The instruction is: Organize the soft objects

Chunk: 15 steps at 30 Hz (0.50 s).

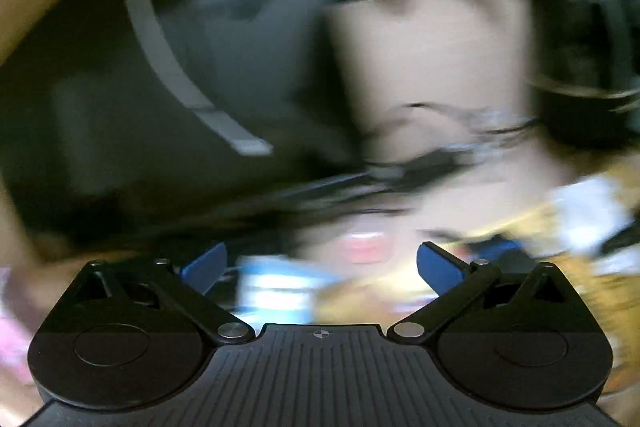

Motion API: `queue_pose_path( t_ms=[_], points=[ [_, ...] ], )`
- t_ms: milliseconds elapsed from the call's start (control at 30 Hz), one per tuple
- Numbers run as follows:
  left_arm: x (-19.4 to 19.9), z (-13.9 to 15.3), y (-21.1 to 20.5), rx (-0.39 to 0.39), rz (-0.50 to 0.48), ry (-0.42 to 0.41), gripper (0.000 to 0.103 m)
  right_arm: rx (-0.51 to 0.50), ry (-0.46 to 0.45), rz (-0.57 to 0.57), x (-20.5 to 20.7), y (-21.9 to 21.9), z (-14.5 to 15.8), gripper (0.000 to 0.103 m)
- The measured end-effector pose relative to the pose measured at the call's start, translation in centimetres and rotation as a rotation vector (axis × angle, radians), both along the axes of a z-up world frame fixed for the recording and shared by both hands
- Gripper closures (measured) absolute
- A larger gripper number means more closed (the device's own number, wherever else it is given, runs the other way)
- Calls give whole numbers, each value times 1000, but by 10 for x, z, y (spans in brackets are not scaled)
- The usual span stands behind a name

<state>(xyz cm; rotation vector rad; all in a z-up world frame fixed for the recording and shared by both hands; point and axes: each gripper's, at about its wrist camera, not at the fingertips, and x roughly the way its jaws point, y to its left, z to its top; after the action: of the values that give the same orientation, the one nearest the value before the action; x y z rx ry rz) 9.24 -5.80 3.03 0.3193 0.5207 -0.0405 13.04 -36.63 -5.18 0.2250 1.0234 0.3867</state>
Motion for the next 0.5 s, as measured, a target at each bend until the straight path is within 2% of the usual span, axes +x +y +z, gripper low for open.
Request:
queue_pose_path(
  t_ms=[33, 100, 133, 167, 233, 300, 333, 367, 400, 433, 500],
  points=[
    [5, -7, 6, -10, 16, 28, 0, -8, 1, 0, 0, 1, -1, 84],
    [15, -22, 18, -31, 47, 83, 0, -42, -4, 7, 1, 5, -1, 69],
    [20, -30, 24, -42, 62, 111, 0, -68, -13, 14, 0, 8, 0, 58],
    [25, -37, 29, -52, 78, 138, 0, -99, -27, 26, 0, 11, 2, 54],
    [36, -49, 40, -97, 107, 196, 0, -155, -53, 56, -2, 17, 6, 53],
    [47, -52, 48, -228, 126, 244, 1, -179, -62, 78, -2, 20, 11, 50],
    [45, -51, 52, -268, 133, 234, 6, -192, -63, 92, -3, 22, 13, 47],
    [42, -49, 54, -302, 135, 229, 29, -211, -65, 104, -4, 22, 15, 46],
    [40, -44, 56, -325, 129, 232, 37, -241, -79, 106, -6, 23, 18, 46],
    [37, -40, 58, -376, 118, 239, 40, -275, -99, 102, -7, 23, 21, 46],
    [29, -33, 67, -557, 79, 266, 45, -329, -134, 90, -9, 22, 28, 44]
  ],
)
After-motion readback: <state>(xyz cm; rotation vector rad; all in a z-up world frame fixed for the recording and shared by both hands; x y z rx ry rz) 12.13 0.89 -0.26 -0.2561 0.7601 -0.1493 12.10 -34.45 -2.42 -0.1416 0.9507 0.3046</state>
